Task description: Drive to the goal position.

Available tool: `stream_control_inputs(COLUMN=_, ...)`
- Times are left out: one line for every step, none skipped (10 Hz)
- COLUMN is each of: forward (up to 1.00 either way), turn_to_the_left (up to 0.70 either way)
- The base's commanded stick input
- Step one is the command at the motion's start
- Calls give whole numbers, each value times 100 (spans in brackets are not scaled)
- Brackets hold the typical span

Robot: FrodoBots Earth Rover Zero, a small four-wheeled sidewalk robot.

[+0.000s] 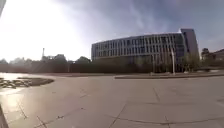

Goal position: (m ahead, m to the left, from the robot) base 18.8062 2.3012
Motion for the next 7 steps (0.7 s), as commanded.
stream_control_inputs(forward=70, turn_to_the_left=0)
stream_control_inputs(forward=70, turn_to_the_left=0)
stream_control_inputs(forward=70, turn_to_the_left=0)
stream_control_inputs(forward=70, turn_to_the_left=0)
stream_control_inputs(forward=70, turn_to_the_left=0)
stream_control_inputs(forward=70, turn_to_the_left=0)
stream_control_inputs(forward=70, turn_to_the_left=0)
